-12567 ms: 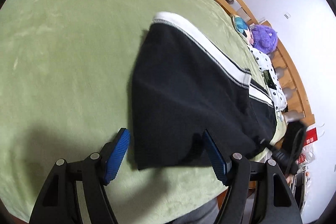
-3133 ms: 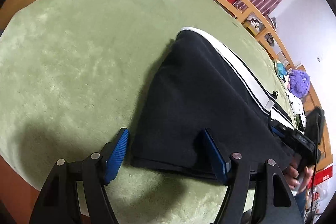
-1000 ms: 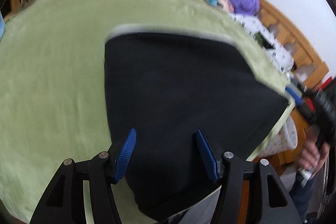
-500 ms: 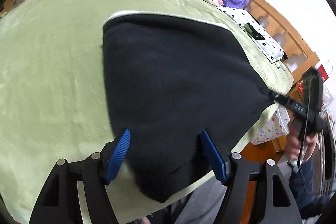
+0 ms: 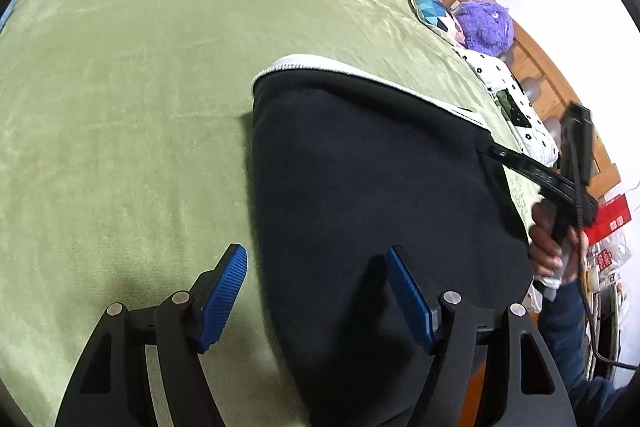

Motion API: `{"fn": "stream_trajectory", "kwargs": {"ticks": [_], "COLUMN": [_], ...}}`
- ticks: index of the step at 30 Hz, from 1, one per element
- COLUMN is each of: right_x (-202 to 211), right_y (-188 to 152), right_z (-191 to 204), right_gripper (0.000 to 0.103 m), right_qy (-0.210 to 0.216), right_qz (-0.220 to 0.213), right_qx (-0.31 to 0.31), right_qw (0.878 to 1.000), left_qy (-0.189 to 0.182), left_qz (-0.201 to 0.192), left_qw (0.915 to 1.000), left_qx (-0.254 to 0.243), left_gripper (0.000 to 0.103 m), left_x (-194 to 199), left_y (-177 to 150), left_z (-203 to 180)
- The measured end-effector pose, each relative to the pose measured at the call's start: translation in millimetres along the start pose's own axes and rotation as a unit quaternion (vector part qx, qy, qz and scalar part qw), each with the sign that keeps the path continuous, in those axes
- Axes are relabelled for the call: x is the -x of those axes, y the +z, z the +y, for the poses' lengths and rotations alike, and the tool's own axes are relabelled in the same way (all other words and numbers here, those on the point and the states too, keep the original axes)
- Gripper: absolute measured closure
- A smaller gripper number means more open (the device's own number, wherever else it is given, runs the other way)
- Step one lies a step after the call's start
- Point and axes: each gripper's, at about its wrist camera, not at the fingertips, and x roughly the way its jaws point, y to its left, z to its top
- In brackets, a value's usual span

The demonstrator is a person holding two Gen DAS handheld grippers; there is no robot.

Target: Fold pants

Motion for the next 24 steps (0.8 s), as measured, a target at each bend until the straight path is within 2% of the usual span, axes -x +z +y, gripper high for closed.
{"fn": "stream_trajectory", "kwargs": {"ticks": [3, 4, 7, 10, 14, 15, 17, 18, 19, 22, 24], "right_x": [-11.2, -9.5, 4.3, 23.3, 35.4, 33.3, 25.1, 23.6, 24.7, 40.8, 43.6], "right_y": [-4.3, -4.6, -8.5, -12.5, -28.2, -31.6, -37.7, -37.9, -39.0, -52.6, -63.1], "right_z": [-3.9, -4.9, -9.1, -6.8, -27.5, -35.4, -47.5, -50.3, -52.5, -56.1, -60.3], "right_gripper": [0.055, 0.066, 0.084, 0.088, 0.088, 0.087, 0.076, 0.058, 0.049, 0.044, 0.042], "right_qy": [-0.006, -0.004, 0.013, 0.018, 0.019, 0.024, 0.036, 0.032, 0.024, 0.008, 0.015], "right_qz": [0.008, 0.005, -0.022, -0.047, -0.063, -0.063, -0.057, -0.052, -0.046, -0.042, -0.020], "right_qx": [0.000, 0.003, -0.008, -0.021, -0.069, -0.083, -0.112, -0.122, -0.130, -0.129, -0.139], "right_qw": [1.000, 1.000, 1.000, 0.999, 0.995, 0.994, 0.991, 0.991, 0.990, 0.991, 0.990], "left_qy": [0.000, -0.003, -0.013, -0.027, -0.030, -0.031, -0.031, -0.028, -0.023, -0.015, -0.013], "left_qz": [0.000, 0.000, -0.001, -0.016, -0.030, -0.032, -0.030, -0.023, -0.012, 0.009, 0.015], "left_qw": [1.0000, 1.0000, 0.9999, 0.9995, 0.9991, 0.9990, 0.9990, 0.9992, 0.9996, 0.9998, 0.9998], "left_qx": [-0.002, -0.001, 0.007, 0.004, -0.010, -0.011, -0.014, -0.015, -0.014, -0.004, 0.005], "left_gripper": [0.033, 0.033, 0.033, 0.033, 0.033, 0.033, 0.033, 0.033, 0.033, 0.033, 0.028], "left_x": [-2.1, -3.0, -4.6, 0.9, 6.4, 5.9, -0.7, -5.3, -12.7, -30.5, -39.9], "left_y": [1.0, 1.5, 4.1, 7.6, 13.4, 14.9, 18.9, 21.1, 22.3, 19.3, 16.2], "left_z": [1.4, 1.6, 1.1, -1.6, -6.7, -6.6, -6.6, -6.5, -5.8, -2.4, 1.9]}}
